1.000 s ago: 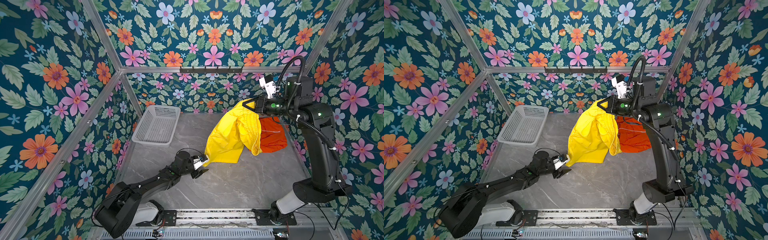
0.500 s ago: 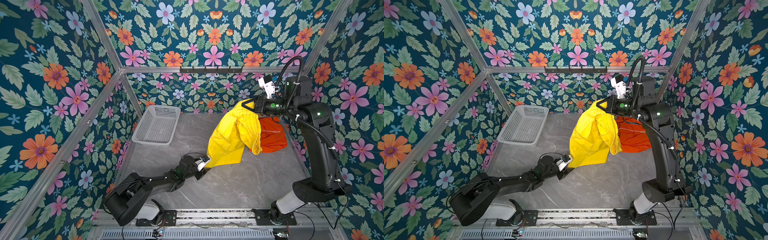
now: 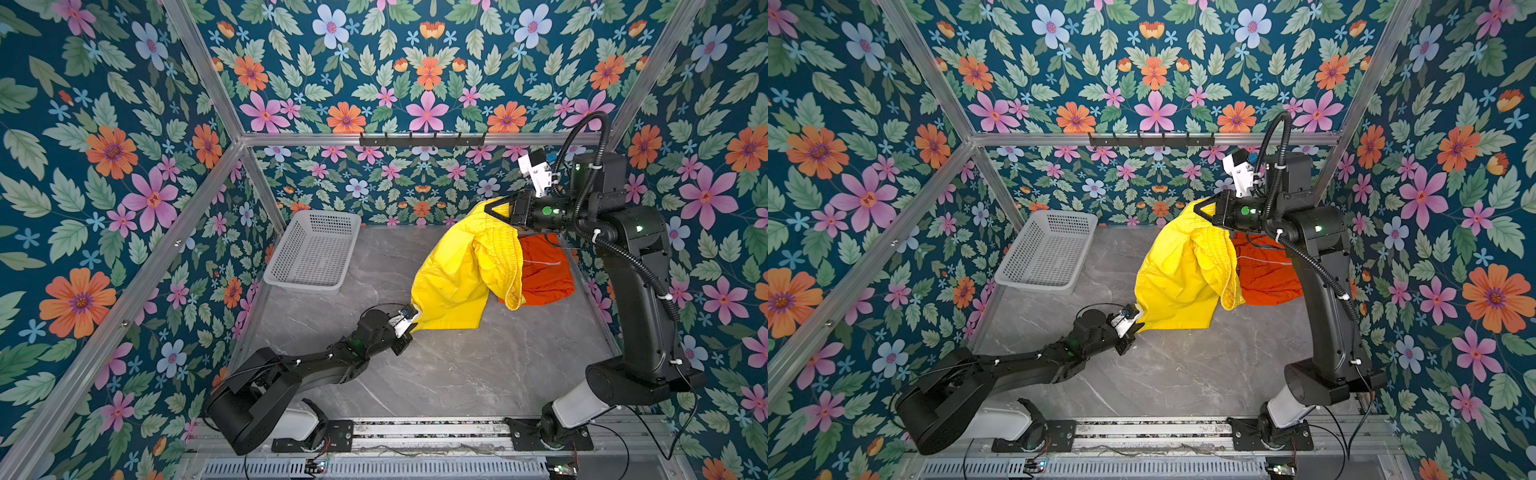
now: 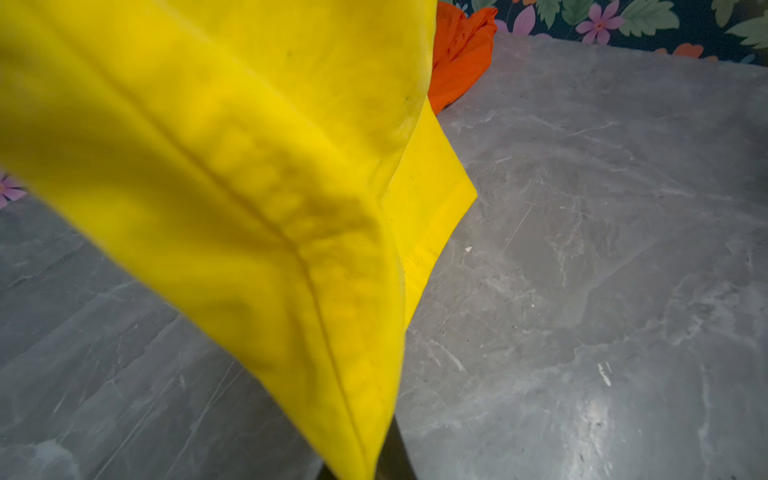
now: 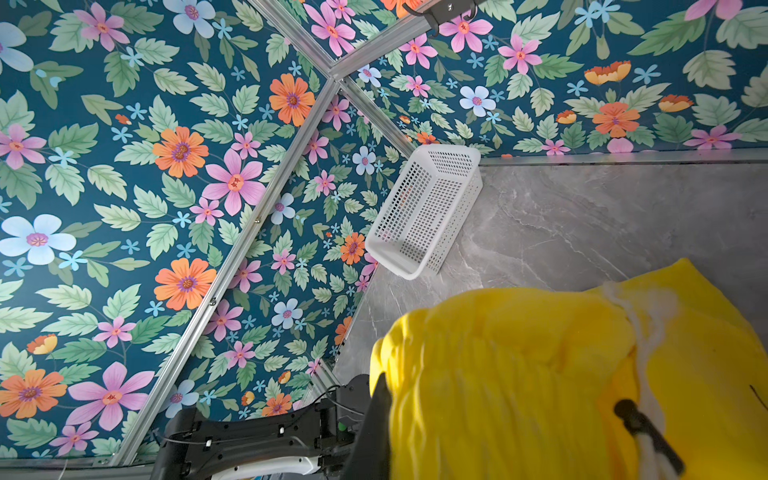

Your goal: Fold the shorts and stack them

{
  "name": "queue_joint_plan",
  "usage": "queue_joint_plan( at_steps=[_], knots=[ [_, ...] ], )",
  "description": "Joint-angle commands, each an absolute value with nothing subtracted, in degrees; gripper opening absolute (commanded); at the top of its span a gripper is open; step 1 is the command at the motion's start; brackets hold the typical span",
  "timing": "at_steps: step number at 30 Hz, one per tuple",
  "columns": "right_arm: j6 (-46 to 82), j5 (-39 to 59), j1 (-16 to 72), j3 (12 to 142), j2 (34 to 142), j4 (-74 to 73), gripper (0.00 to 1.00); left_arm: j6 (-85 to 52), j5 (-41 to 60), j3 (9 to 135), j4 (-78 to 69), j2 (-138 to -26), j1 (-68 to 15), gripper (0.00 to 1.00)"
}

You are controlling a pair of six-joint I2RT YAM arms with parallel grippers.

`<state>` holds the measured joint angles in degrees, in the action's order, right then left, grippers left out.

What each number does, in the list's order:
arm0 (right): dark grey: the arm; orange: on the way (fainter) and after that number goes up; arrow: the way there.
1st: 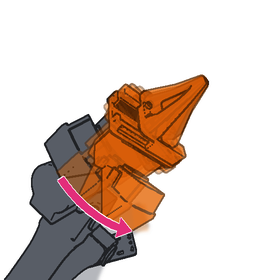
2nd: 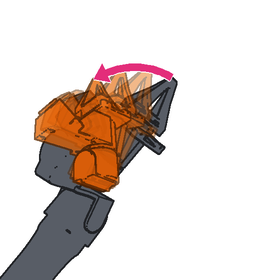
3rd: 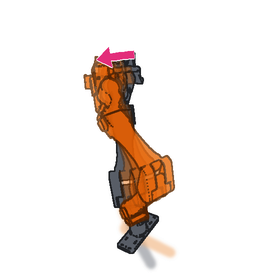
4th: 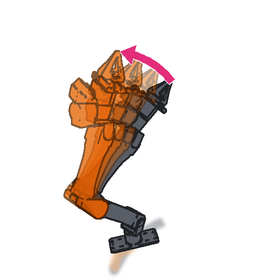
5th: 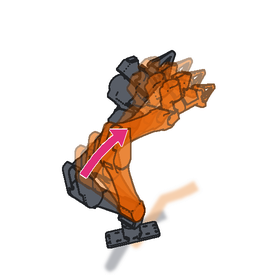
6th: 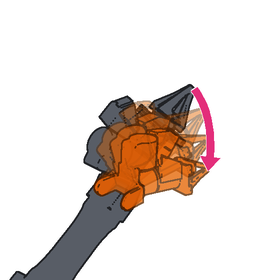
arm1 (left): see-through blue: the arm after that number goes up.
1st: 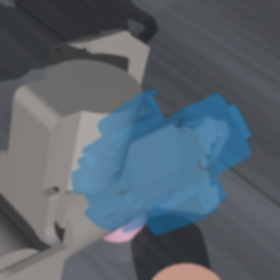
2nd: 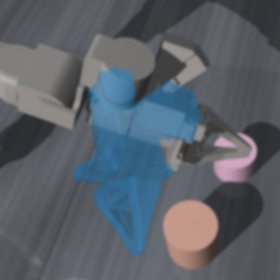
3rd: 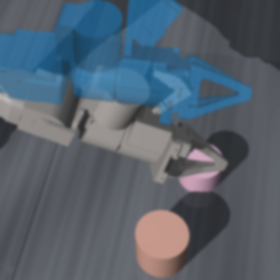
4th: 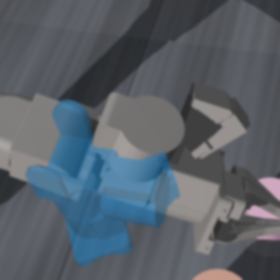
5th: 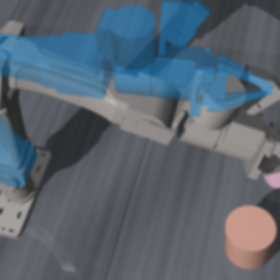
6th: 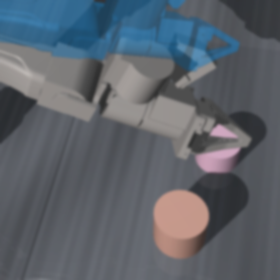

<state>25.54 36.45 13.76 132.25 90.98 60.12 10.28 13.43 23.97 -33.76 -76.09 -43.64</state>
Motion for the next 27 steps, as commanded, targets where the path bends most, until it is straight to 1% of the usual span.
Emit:
queue_joint_plan(
  at_steps=[1, 3, 5, 8, 10, 13, 16, 18, 23, 27],
  knots=[
    [25.45, 34.46, 11.93, 131.98, 90.03, 58.77, 0.0, 9.88, 13.54, 26.5, -23.94, -71.5, -43.66, 0.04],
    [25.48, 34.37, 10.34, 131.01, 89.29, 58.71, 0.0, 10.69, 11.73, 29.4, -15.38, -67.7, -43.67, 0.03],
    [25.55, 34.54, 8.45, 130.13, 88.33, 58.71, 0.0, 11.0, 7.81, 32.81, -6.52, -64.39, -43.54, 0.02],
    [26.3, 35.16, 4.74, 127.46, 85.97, 57.85, 0.0, 11.33, -1.34, 38.33, 5.69, -60.34, -42.67, 0.01],
    [27.46, 37.12, 1.83, 124.09, 83.75, 55.82, 0.0, 11.42, -6.45, 42.5, 13.36, -58.13, -40.3, 0.01],
    [29.62, 40.62, -1.88, 119.06, 80.8, 52.71, 0.0, 13.5, -9.78, 49.27, 22.23, -55.64, -34.23, 0.01],
    [30.83, 43.67, -2.88, 116.25, 79.42, 51.77, 0.0, 17.39, -12.72, 57.61, 27.92, -54.15, -28.63, 0.01],
    [31.64, 45.73, -2.83, 115.02, 78.86, 51.38, 0.0, 21.2, -15.86, 63.84, 31.16, -54.5, -27.23, 0.01],
    [32.6, 49.51, -0.07, 108.34, 73.1, 48.78, 0.0, 26.41, -21.05, 78.79, 39.62, -56.86, -26.98, 0.01],
    [32.17, 53.18, 0.81, 104.88, 69.12, 54.83, 0.0, 27.24, -23.82, 84.71, 41.65, -55.24, -26.98, 0.01]
  ],
)
